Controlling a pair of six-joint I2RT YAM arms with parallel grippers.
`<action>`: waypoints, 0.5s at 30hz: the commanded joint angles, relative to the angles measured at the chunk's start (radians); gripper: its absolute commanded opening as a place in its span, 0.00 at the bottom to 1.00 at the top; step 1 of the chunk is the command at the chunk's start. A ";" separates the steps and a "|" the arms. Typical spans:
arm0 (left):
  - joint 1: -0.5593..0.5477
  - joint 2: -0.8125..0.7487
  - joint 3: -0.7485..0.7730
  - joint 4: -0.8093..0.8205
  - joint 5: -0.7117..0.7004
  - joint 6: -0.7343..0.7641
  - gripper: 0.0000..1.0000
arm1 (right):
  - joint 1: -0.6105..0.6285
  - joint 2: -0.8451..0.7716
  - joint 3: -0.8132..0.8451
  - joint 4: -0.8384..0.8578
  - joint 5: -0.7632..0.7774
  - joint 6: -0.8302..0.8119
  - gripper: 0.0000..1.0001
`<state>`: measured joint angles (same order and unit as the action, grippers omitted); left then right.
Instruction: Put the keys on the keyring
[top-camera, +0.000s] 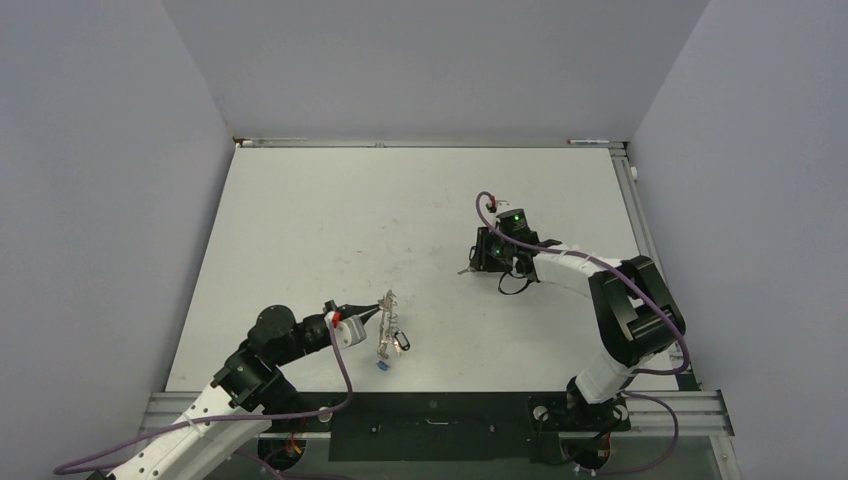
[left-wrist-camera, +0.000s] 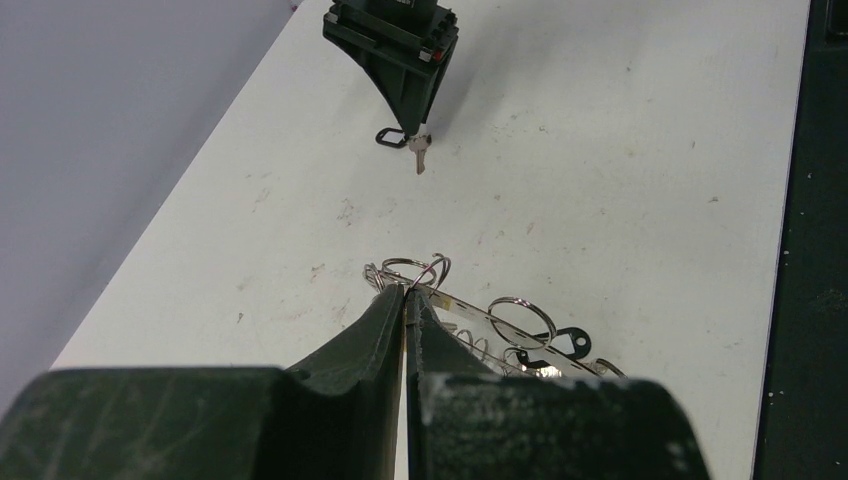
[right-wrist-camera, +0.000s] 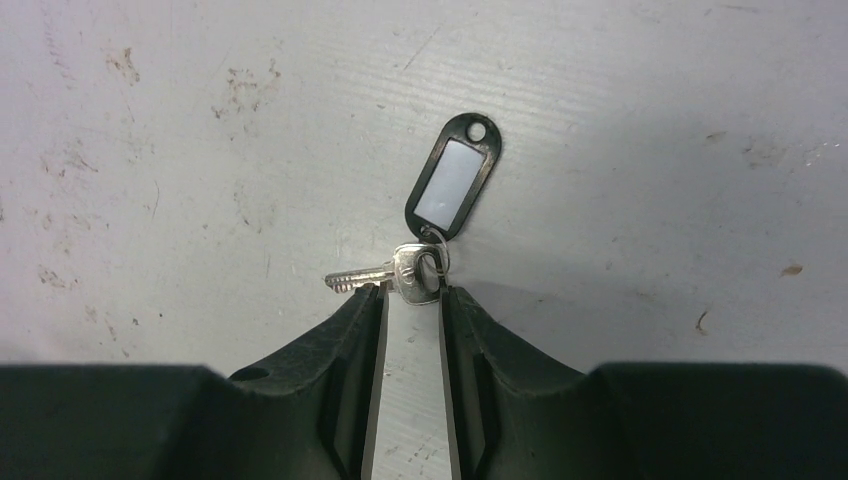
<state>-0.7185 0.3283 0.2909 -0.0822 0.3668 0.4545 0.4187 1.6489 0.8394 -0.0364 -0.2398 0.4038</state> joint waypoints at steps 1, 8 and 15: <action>-0.004 -0.006 0.050 0.030 -0.002 0.000 0.00 | -0.023 -0.020 0.006 0.082 0.013 0.008 0.27; -0.003 -0.009 0.048 0.027 -0.009 0.008 0.00 | -0.030 0.025 0.033 0.088 0.002 0.011 0.28; -0.004 -0.019 0.043 0.026 -0.017 0.015 0.00 | -0.041 0.055 0.035 0.092 -0.013 0.012 0.28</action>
<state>-0.7185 0.3183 0.2909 -0.0940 0.3626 0.4572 0.3870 1.6932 0.8448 0.0074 -0.2420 0.4080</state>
